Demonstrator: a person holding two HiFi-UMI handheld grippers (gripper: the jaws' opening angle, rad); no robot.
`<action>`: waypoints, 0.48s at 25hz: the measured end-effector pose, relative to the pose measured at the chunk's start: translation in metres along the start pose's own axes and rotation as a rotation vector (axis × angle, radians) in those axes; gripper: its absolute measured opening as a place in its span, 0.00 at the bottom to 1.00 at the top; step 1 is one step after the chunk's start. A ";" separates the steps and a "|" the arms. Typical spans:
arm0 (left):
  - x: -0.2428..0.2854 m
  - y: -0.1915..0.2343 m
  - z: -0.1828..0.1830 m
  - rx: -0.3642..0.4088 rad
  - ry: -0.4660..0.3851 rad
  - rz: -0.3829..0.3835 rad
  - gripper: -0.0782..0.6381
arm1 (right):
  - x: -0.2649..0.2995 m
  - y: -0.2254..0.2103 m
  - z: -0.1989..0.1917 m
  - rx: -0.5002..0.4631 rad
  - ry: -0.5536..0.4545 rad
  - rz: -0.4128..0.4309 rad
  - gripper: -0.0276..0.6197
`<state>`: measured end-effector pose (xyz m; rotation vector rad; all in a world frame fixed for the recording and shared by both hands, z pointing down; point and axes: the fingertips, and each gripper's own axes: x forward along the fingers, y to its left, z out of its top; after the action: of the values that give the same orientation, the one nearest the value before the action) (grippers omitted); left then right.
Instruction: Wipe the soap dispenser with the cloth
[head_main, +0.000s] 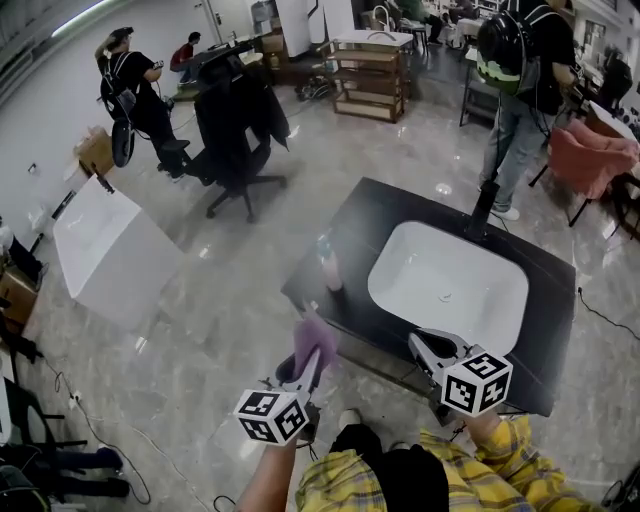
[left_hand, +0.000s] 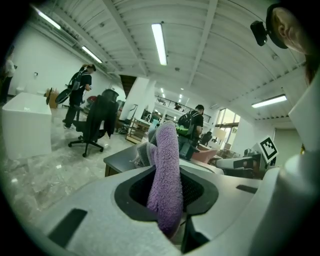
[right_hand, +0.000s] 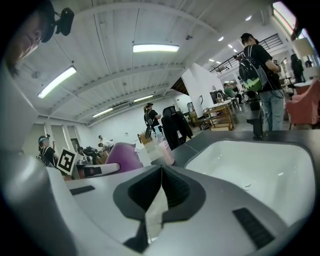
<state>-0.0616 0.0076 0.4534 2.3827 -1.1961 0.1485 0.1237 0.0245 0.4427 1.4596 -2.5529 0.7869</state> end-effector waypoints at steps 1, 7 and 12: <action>0.002 0.008 0.007 0.001 -0.005 -0.007 0.21 | 0.009 0.000 0.005 0.000 -0.002 -0.007 0.05; 0.021 0.049 0.045 0.035 -0.017 -0.076 0.21 | 0.072 0.007 0.029 -0.003 -0.039 -0.034 0.05; 0.027 0.068 0.063 0.064 -0.015 -0.117 0.22 | 0.099 0.014 0.045 -0.054 -0.047 -0.056 0.05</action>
<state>-0.1056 -0.0752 0.4304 2.5063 -1.0698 0.1337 0.0670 -0.0682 0.4310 1.5440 -2.5334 0.6778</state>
